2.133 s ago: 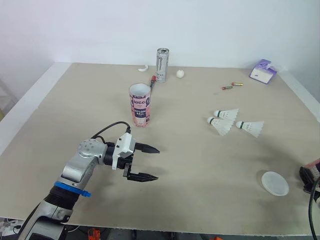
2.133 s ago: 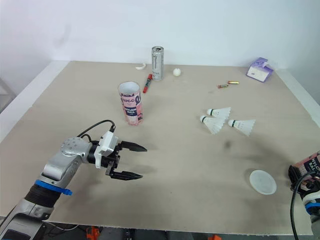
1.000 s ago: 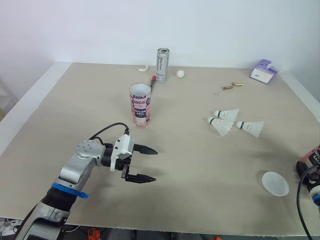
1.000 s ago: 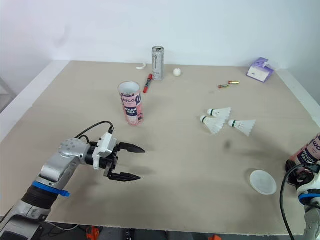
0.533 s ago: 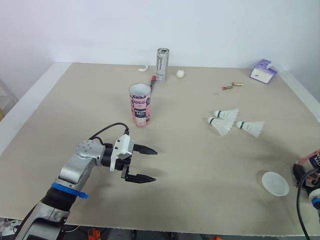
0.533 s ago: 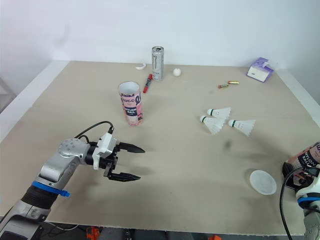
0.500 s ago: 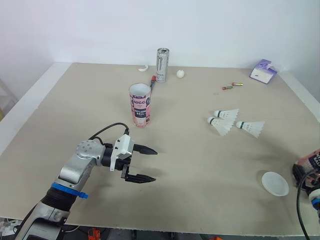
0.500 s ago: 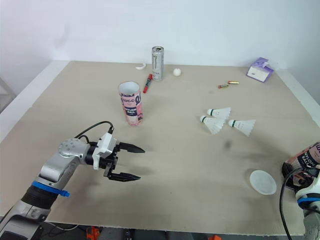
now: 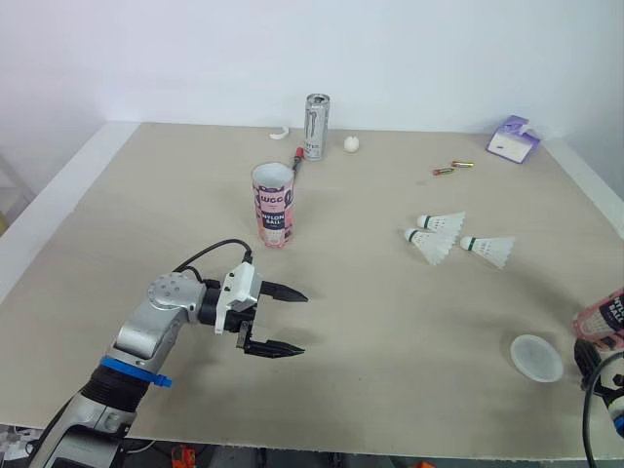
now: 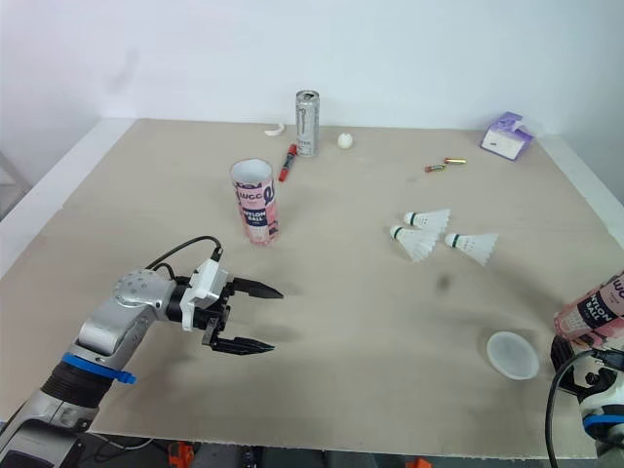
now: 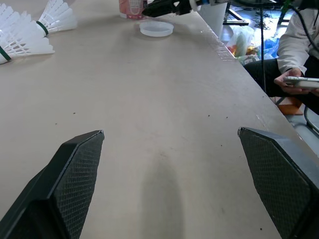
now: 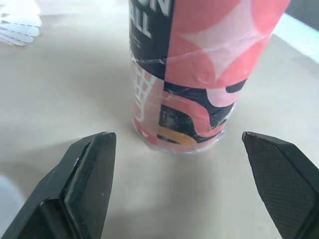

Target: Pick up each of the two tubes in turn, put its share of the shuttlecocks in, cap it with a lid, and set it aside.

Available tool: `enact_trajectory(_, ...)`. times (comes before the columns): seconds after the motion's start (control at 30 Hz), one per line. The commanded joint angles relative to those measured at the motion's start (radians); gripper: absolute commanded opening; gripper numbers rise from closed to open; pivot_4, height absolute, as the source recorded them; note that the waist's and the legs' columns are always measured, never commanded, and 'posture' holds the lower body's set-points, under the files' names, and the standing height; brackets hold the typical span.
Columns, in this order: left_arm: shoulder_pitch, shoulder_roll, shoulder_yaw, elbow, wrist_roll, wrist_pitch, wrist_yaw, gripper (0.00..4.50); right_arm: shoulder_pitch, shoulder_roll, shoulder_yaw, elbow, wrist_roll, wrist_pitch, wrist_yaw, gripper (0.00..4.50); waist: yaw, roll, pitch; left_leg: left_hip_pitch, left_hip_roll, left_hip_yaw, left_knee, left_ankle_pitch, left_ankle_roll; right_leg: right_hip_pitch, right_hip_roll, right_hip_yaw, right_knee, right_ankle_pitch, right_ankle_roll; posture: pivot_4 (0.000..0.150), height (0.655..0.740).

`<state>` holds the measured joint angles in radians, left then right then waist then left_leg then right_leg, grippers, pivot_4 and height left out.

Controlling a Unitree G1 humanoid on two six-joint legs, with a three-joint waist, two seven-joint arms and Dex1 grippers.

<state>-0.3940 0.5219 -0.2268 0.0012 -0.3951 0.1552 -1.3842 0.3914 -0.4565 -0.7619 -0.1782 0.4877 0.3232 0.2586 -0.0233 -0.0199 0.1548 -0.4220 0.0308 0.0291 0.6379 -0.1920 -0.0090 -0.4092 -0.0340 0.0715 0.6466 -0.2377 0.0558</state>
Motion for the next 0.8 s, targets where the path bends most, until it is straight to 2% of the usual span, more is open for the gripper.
enact_trajectory(0.03,-0.019,-0.004,0.011,0.0,-0.007,-0.01,0.0,4.5,0.078,0.005,-0.048,-0.187,0.039,0.031,0.012,4.35,0.0,0.001,0.0,0.0,0.0,0.0,0.0,0.0,0.0,0.0,0.0,0.0,0.0,0.0,0.0,0.15,0.74)
enact_trajectory(0.23,-0.028,-0.012,0.033,0.018,-0.012,0.001,0.03,4.5,0.186,-0.088,-0.01,-0.374,0.104,0.046,0.214,4.35,0.0,0.0,0.0,0.0,0.0,0.0,-0.001,0.0,0.0,0.0,-0.002,0.0,0.0,-0.001,0.0,0.15,0.74)
enact_trajectory(0.37,-0.03,-0.012,0.05,0.024,-0.017,0.011,0.056,4.5,0.163,-0.144,0.058,-0.44,0.173,0.04,0.346,4.35,-0.001,-0.002,0.001,0.0,0.0,-0.001,0.0,0.0,0.0,0.0,-0.002,-0.001,0.0,-0.001,0.0,0.15,0.74)
enact_trajectory(0.47,-0.027,-0.021,0.068,0.024,-0.019,0.017,0.093,4.5,0.075,-0.187,0.168,-0.424,0.158,-0.002,0.441,4.35,0.0,-0.003,0.002,0.0,0.0,-0.001,0.0,0.0,0.0,0.0,-0.002,-0.002,0.0,-0.001,0.0,0.15,0.74)
enact_trajectory(0.63,0.004,-0.029,0.105,0.002,-0.013,0.038,0.185,4.5,-0.148,-0.238,0.353,-0.266,0.074,-0.092,0.567,4.35,0.001,-0.005,0.003,-0.001,-0.002,-0.001,0.0,0.0,0.0,0.0,-0.001,-0.002,-0.001,-0.001,0.0,0.15,0.74)
enact_trajectory(0.73,0.029,-0.037,0.135,-0.021,-0.002,0.058,0.276,4.5,-0.277,-0.243,0.447,-0.159,0.046,-0.123,0.635,4.35,0.001,-0.006,0.004,-0.002,-0.002,0.0,0.0,0.0,0.0,0.0,0.0,-0.003,-0.001,-0.001,0.0,0.15,0.74)
enact_trajectory(0.8,0.045,-0.049,0.171,-0.031,0.014,0.09,0.385,4.5,-0.369,-0.239,0.522,-0.074,0.016,-0.149,0.691,4.35,0.003,-0.007,0.004,-0.002,-0.002,-0.001,0.0,0.0,0.0,0.0,0.0,-0.005,-0.001,-0.001,0.0,0.15,0.74)
